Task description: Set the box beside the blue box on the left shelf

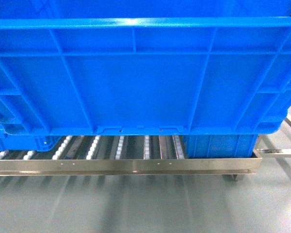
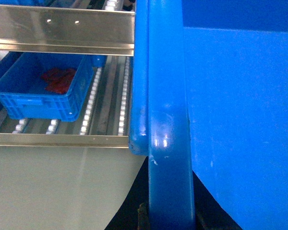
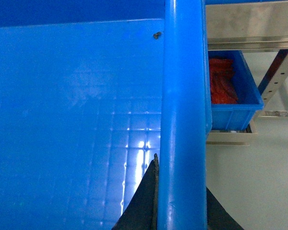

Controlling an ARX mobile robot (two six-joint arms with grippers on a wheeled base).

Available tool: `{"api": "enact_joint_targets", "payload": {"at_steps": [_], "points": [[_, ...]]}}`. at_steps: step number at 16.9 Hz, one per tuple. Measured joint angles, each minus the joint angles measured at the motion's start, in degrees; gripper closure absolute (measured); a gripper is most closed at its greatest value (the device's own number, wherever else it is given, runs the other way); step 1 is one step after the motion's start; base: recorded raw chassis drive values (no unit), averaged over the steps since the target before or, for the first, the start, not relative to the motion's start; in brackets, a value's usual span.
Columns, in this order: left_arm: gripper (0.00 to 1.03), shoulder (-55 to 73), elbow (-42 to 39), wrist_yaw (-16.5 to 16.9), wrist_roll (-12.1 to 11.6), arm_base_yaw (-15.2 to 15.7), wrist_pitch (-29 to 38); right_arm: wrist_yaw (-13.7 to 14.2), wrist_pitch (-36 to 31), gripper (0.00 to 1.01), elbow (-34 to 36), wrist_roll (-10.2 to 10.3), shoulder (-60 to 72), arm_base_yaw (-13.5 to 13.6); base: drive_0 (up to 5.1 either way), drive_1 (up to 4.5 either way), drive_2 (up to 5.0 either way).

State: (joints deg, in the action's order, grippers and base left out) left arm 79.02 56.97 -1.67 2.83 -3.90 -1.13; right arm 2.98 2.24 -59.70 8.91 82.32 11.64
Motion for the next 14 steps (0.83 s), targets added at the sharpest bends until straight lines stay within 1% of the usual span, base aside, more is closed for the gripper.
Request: {"api": "enact_joint_targets", "payload": {"at_steps": [11,14], "points": [[0.97,0.0,0.0,-0.02,-0.13,-0.02,0.37,-0.02,-0.15,0.94,0.0,0.02,0.04,-0.02,-5.0,2.46,2.5],[0.97,-0.13,0.0,0.0,-0.24,0.46,0.07,0.04,-0.17,0.94,0.0,0.24,0.04,0.37,0.0,0.0,0.0]]}}
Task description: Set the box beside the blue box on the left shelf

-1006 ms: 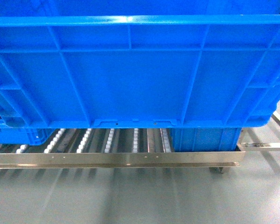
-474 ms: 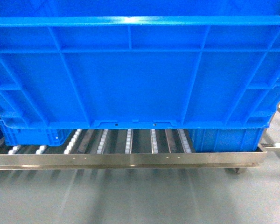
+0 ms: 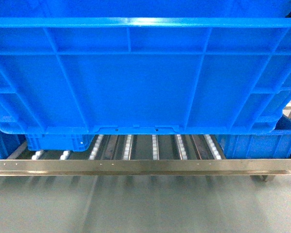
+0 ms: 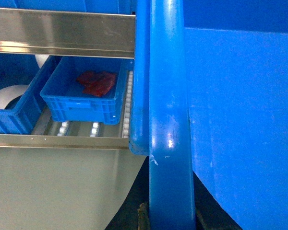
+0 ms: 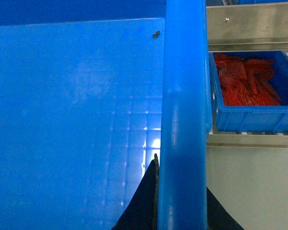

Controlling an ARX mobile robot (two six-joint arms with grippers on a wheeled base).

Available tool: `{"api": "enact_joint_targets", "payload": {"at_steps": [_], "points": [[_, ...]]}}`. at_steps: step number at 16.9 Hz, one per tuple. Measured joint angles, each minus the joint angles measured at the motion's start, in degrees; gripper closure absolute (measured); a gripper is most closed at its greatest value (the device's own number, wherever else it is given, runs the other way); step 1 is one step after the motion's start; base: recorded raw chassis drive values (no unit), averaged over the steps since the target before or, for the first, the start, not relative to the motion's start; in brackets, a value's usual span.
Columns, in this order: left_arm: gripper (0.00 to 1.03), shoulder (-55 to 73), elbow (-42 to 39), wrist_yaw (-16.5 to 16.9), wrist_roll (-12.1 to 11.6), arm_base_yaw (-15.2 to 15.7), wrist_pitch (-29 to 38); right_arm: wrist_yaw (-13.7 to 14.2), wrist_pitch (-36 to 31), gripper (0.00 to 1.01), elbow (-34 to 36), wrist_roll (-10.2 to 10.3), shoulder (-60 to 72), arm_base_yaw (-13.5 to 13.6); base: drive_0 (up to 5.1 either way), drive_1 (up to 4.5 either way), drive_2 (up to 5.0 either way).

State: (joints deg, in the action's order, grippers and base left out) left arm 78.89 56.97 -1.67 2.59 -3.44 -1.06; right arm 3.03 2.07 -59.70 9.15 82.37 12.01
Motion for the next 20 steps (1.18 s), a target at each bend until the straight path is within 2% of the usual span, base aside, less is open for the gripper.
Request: {"api": "enact_joint_targets", "payload": {"at_steps": [20], "points": [[0.97,0.0,0.0,-0.04,0.07,-0.48,0.17,-0.04,0.07,0.94,0.0,-0.2,0.0,-0.39,0.0,0.0,0.0]]}}
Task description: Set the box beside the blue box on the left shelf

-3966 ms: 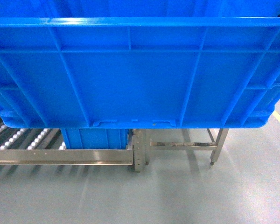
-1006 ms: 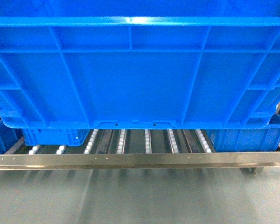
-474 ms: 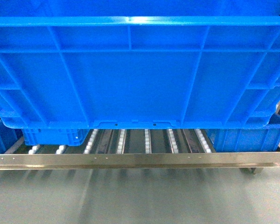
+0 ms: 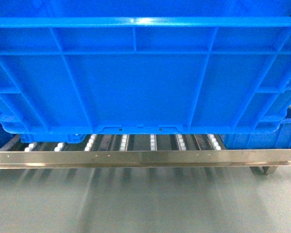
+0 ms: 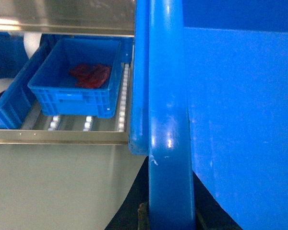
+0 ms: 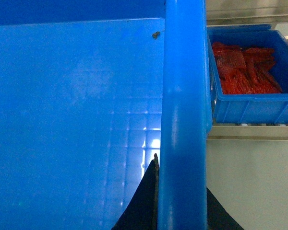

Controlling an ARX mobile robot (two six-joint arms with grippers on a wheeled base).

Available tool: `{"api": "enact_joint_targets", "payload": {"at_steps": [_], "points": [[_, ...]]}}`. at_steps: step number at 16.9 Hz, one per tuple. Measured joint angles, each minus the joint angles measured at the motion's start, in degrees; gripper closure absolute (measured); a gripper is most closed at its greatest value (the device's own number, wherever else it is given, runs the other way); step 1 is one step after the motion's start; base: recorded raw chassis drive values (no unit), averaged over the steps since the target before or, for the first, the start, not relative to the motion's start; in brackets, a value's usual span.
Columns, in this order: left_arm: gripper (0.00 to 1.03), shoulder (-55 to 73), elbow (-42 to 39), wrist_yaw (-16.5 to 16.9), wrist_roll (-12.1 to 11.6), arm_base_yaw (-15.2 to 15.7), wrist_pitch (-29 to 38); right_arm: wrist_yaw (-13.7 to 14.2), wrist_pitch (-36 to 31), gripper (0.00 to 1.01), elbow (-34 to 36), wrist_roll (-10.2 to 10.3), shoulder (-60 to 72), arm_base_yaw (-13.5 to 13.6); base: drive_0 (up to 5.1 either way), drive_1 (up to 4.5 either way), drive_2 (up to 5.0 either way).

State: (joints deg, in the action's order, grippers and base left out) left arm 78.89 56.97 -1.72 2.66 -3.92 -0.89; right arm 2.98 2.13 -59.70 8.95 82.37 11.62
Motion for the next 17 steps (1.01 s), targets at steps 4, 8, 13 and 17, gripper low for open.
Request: {"api": "enact_joint_targets", "payload": {"at_steps": [4,8,13,17], "points": [[0.97,0.0,0.0,0.0,0.0,0.0,0.0,0.0,0.0,0.94,0.0,0.0,0.0,0.0,0.0,0.0,0.0],[0.97,0.0,0.0,0.02,0.0,0.0,0.02,0.0,0.0,0.94,0.0,0.0,0.0,0.0,0.0,0.0,0.0],[0.97,0.0,0.0,0.02,0.02,0.0,-0.04,0.0,0.0,0.94,0.0,0.0,0.0,0.0,0.0,0.0,0.0],[0.97,0.0,0.0,0.0,0.0,0.0,0.0,-0.02,0.02,0.94,0.0,0.0,0.0,0.0,0.0,0.0,0.0]]}}
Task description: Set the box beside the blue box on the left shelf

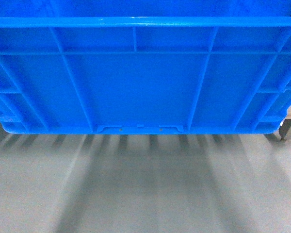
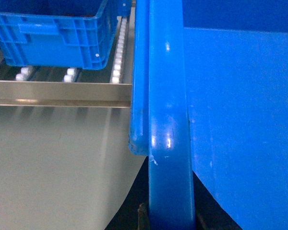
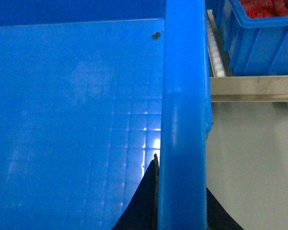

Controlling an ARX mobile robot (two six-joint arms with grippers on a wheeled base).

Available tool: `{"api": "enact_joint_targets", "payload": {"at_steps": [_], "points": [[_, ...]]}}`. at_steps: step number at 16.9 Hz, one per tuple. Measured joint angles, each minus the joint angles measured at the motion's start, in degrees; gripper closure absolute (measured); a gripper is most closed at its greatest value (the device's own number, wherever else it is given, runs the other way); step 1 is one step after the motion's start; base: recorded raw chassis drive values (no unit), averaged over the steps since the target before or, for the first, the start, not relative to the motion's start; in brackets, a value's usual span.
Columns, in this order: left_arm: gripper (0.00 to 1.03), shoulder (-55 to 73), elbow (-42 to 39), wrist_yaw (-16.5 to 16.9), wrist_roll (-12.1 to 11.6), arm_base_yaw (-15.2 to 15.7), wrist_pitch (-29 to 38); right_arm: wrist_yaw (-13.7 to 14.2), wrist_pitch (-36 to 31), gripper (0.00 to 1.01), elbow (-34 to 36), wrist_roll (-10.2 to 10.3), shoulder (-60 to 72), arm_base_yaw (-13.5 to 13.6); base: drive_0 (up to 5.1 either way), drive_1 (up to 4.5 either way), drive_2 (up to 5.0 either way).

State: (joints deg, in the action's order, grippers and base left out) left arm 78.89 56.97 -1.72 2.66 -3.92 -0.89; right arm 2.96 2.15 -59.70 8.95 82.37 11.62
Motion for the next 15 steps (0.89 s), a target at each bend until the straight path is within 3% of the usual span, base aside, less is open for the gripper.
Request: {"api": "enact_joint_targets", "payload": {"at_steps": [15], "points": [[0.97,0.02,-0.09,0.02,0.02,0.0,0.0,0.0,0.02,0.94,0.09,0.0,0.0,0.0,0.0,0.0,0.0]]}}
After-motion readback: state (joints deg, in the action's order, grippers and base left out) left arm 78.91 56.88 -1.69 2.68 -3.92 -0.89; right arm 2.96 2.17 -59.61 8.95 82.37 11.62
